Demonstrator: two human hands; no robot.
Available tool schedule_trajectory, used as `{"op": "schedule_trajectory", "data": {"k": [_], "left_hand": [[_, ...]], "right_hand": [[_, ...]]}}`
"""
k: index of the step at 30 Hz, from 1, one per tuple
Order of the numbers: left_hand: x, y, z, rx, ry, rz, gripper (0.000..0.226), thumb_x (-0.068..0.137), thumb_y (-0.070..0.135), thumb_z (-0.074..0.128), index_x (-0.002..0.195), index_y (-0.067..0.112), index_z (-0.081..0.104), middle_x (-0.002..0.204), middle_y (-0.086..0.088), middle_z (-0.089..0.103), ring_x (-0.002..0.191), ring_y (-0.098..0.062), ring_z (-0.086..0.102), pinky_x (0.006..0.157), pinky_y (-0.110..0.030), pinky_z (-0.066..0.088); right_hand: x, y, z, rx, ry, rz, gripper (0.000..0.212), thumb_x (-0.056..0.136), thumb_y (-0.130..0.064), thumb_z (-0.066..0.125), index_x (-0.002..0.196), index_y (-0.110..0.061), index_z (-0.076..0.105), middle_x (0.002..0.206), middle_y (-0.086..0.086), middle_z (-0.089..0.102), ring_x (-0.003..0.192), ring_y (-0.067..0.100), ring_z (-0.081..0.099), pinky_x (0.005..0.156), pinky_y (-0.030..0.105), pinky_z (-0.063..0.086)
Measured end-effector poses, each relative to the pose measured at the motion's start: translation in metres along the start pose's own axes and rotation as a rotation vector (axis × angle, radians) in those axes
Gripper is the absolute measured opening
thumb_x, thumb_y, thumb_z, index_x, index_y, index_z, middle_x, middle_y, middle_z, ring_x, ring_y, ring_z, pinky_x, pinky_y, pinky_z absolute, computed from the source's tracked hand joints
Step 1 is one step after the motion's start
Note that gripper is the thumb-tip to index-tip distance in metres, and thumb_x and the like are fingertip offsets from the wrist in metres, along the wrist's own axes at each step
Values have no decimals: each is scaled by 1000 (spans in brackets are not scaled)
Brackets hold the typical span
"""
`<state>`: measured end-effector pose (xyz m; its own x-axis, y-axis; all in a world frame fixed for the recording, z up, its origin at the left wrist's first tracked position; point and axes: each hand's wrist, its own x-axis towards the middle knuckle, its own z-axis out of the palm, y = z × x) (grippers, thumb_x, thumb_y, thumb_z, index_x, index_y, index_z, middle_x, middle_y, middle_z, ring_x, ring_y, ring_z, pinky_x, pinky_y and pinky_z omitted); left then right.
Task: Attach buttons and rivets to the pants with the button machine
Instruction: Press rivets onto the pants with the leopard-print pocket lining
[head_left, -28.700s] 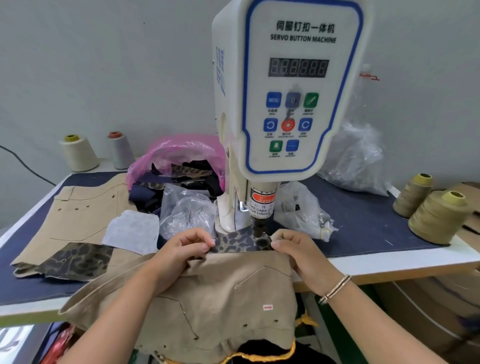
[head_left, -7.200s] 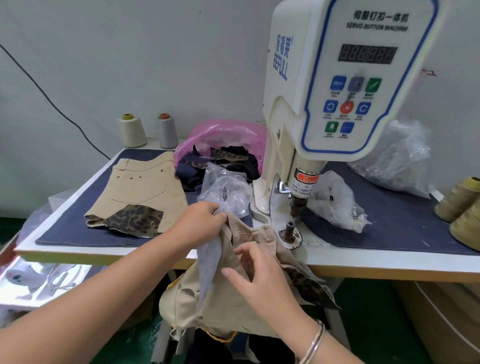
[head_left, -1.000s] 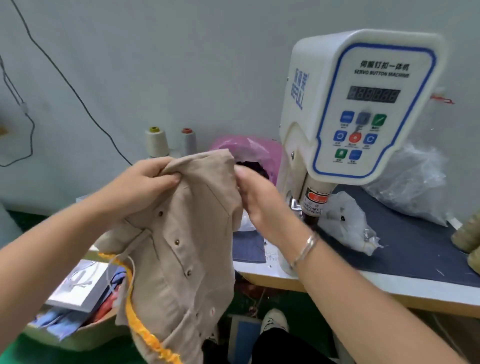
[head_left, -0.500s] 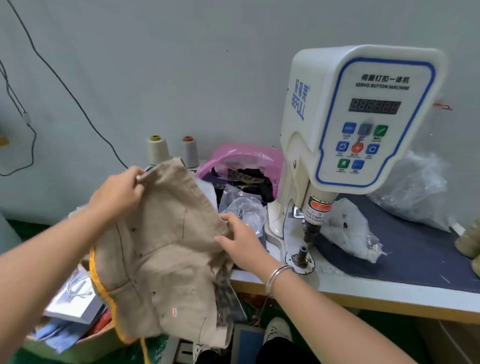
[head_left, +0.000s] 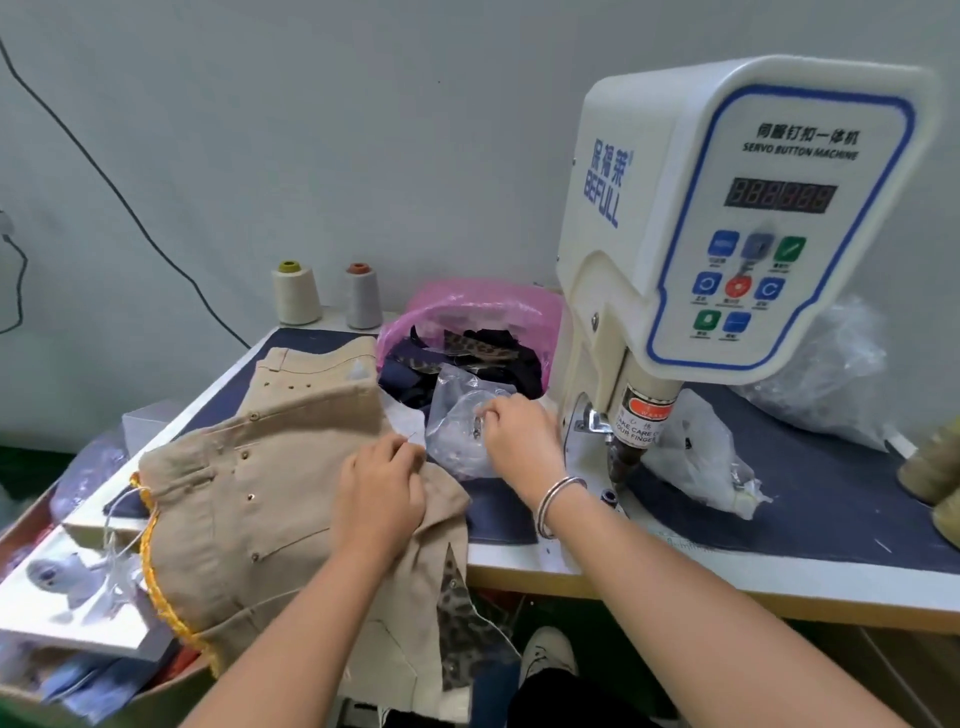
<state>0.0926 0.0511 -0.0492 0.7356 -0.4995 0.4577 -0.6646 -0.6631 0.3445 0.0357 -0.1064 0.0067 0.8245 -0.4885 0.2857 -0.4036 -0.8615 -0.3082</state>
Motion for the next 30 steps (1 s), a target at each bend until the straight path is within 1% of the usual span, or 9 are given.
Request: {"op": "schedule_trajectory", "data": {"k": [2, 4, 7, 12, 21, 23, 25, 28, 30], "left_hand": [[0, 0, 0, 6, 7, 2, 31, 74, 20, 39, 87, 16, 67, 97, -2, 63, 86, -28, 58, 79, -39, 42], [0, -1, 1, 8, 10, 0, 34, 74, 24, 34, 84, 17, 66, 93, 0, 62, 83, -27, 57, 77, -39, 41], [-1, -1, 1, 21, 12, -13, 24, 74, 19, 45, 84, 17, 66, 93, 0, 63, 82, -26, 58, 75, -38, 41], [-1, 0, 2, 34, 15, -14, 23, 75, 18, 48, 86, 16, 69, 95, -1, 64, 86, -26, 58, 78, -37, 41], [-1, 0, 1, 44, 18, -14, 27, 77, 20, 44, 88, 15, 69, 98, 0, 64, 89, -24, 58, 80, -36, 40], [-1, 0, 2, 33, 28, -16, 27, 76, 19, 45, 87, 15, 70, 97, 0, 65, 87, -25, 58, 79, -36, 41], [-1, 0, 2, 23, 45, -17, 26, 75, 17, 46, 85, 15, 70, 95, -1, 66, 86, -26, 59, 78, -37, 41], [-1, 0, 3, 19, 53, -19, 25, 73, 16, 48, 84, 14, 71, 93, -2, 67, 85, -29, 60, 78, -38, 41], [-1, 0, 3, 13, 56, -21, 25, 73, 16, 48, 83, 14, 71, 93, -2, 67, 85, -29, 60, 78, -38, 40]], "right_hand": [[12, 1, 3, -230, -188, -18, 26, 91, -12, 41, 93, -19, 66, 102, 4, 66, 100, 27, 60, 85, 35, 36], [19, -2, 10, -315, -255, -56, 28, 90, -13, 43, 98, -22, 68, 101, 1, 68, 99, 25, 59, 81, 35, 30], [21, -12, 24, -386, -196, -121, 23, 90, -18, 47, 98, -24, 68, 97, -2, 68, 98, 23, 59, 79, 35, 28], [25, -19, 33, -490, -147, -200, 16, 89, -18, 52, 98, -21, 65, 101, -3, 67, 101, 21, 60, 89, 36, 35], [22, -17, 27, -469, -166, -197, 13, 86, -16, 54, 95, -18, 63, 95, -1, 66, 95, 22, 62, 73, 31, 30], [18, -16, 21, -328, -105, -149, 16, 89, -15, 49, 96, -13, 64, 97, 5, 66, 95, 26, 62, 70, 30, 33], [9, -16, 10, -9, -13, -50, 14, 88, -14, 49, 88, -7, 61, 89, 11, 66, 86, 30, 61, 67, 32, 38], [-20, -19, -12, 516, 69, 100, 13, 82, -11, 58, 69, -8, 54, 74, 8, 64, 69, 21, 56, 66, 32, 44], [-51, -20, -25, 807, 43, 199, 11, 80, -11, 62, 69, -7, 59, 73, 7, 67, 72, 19, 62, 68, 28, 49]]}}
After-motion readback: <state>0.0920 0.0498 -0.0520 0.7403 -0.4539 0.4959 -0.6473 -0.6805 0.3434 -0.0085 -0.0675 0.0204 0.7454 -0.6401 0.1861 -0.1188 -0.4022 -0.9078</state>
